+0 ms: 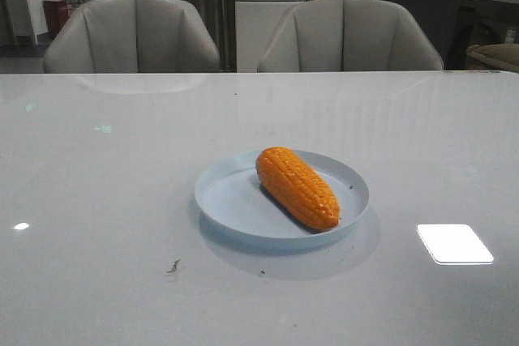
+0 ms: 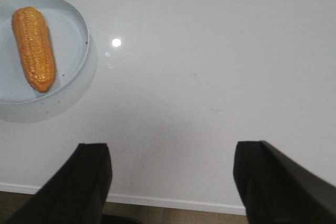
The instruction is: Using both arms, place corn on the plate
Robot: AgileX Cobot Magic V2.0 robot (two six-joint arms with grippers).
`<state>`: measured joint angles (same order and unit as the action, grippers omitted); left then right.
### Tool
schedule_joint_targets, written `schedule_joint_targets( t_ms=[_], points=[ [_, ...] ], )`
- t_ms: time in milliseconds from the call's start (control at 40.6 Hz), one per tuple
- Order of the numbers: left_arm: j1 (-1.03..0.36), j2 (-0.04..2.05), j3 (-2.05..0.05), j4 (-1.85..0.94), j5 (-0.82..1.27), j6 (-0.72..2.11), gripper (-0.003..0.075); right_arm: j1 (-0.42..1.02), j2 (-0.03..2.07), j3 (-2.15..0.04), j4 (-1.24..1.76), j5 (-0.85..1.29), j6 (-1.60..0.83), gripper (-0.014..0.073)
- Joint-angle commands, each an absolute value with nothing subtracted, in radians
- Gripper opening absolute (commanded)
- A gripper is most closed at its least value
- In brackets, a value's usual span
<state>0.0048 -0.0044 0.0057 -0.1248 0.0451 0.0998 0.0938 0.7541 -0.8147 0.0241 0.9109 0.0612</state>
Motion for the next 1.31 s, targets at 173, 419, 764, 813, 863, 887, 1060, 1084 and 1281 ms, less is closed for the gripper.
schedule_joint_targets(
  t_ms=[173,419,764,813,863,887,1060,1084,1281],
  points=[
    [0.006,-0.020,0.008,-0.135,-0.039,0.088,0.0090,0.086,0.658,-0.774,-0.009,0.755,0.057,0.0179],
    [0.006,-0.020,0.008,-0.135,-0.039,0.088,0.0090,0.030,0.443,-0.542,0.000,0.325,0.053,0.0065],
    [0.006,-0.020,0.008,-0.135,-0.039,0.088,0.0090,-0.009,0.117,-0.248,0.048,0.199,0.053,0.0065],
    [0.006,-0.020,0.008,-0.135,-0.039,0.088,0.0090,-0.002,0.067,-0.212,0.048,0.177,0.053,0.0065],
    [0.006,-0.020,0.008,-0.135,-0.039,0.088,0.0090,0.001,0.020,-0.175,0.048,0.146,0.053,0.0065],
    [0.006,-0.020,0.008,-0.135,-0.039,0.088,0.0090,0.001,-0.006,-0.153,0.049,0.133,0.053,0.0065],
    [0.006,-0.020,0.008,-0.135,-0.038,0.088,0.0090,0.003,-0.029,-0.008,0.053,0.006,0.053,0.0065],
    [0.006,-0.020,0.008,-0.135,-0.038,0.088,0.0090,0.003,-0.029,0.010,0.053,-0.007,0.053,0.0065],
    [0.008,-0.020,0.008,-0.135,-0.038,0.088,0.0090,0.010,-0.032,0.012,0.058,0.083,0.053,0.0065]
  ],
)
